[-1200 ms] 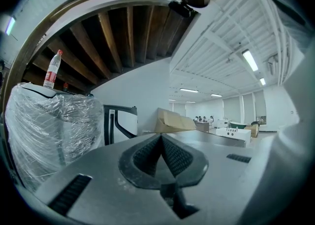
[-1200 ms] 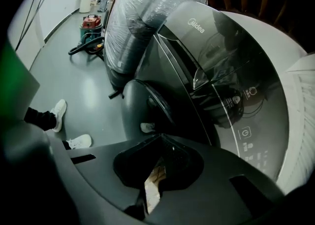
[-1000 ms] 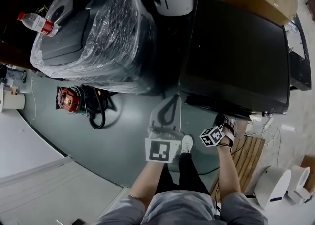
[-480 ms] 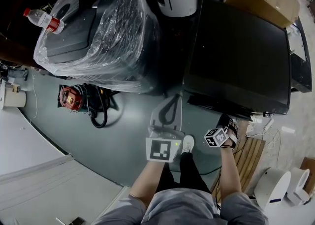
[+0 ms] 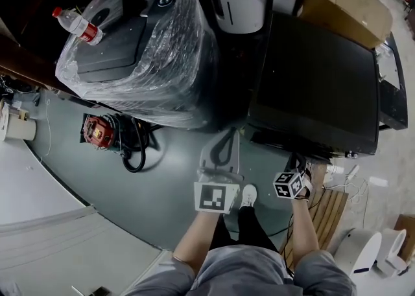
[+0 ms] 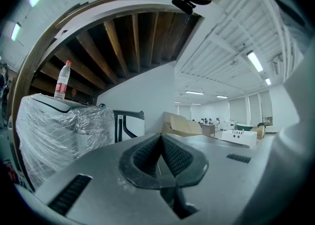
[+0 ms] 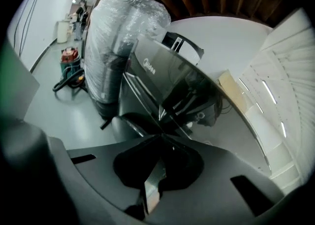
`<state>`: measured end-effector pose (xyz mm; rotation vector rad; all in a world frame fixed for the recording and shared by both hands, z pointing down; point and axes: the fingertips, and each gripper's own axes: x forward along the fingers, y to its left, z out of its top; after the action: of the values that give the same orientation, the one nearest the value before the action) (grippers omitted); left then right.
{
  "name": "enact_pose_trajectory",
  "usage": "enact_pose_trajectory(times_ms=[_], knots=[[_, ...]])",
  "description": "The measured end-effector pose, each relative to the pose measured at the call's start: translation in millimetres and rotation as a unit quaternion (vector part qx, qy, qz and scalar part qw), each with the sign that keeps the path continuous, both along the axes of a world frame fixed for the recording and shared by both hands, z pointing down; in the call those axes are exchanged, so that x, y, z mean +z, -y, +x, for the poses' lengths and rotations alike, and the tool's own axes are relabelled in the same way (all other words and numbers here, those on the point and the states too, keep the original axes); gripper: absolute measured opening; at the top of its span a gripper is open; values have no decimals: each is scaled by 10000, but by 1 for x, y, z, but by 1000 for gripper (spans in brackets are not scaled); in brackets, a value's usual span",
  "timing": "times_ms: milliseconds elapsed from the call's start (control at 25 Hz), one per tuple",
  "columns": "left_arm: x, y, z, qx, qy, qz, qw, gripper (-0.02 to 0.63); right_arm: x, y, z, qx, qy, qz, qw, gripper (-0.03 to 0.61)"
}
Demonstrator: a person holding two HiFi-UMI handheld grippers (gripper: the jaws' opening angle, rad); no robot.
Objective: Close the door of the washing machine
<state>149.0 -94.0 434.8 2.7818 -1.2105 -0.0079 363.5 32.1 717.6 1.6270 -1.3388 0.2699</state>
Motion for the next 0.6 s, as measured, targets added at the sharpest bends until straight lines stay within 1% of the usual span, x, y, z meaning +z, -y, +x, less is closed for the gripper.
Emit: enact_pose_trajectory(times_ms=[160, 320, 440, 600], knots=[[-15, -1, -17, -113, -49, 71, 9999, -2, -41, 22, -28, 41, 403, 537, 9977, 0], [-32, 0, -38, -251, -93, 138, 9995, -2, -89, 47, -63, -147, 688, 1049, 9920, 0], [-43, 1, -55, -375, -99, 189, 9991, -2, -133, 62, -90, -255, 937, 1496, 9840, 0], [-55, 4, -80, -543, -45, 289, 9981, -2, -190, 79, -125, -417, 1303, 2081, 9685, 0]])
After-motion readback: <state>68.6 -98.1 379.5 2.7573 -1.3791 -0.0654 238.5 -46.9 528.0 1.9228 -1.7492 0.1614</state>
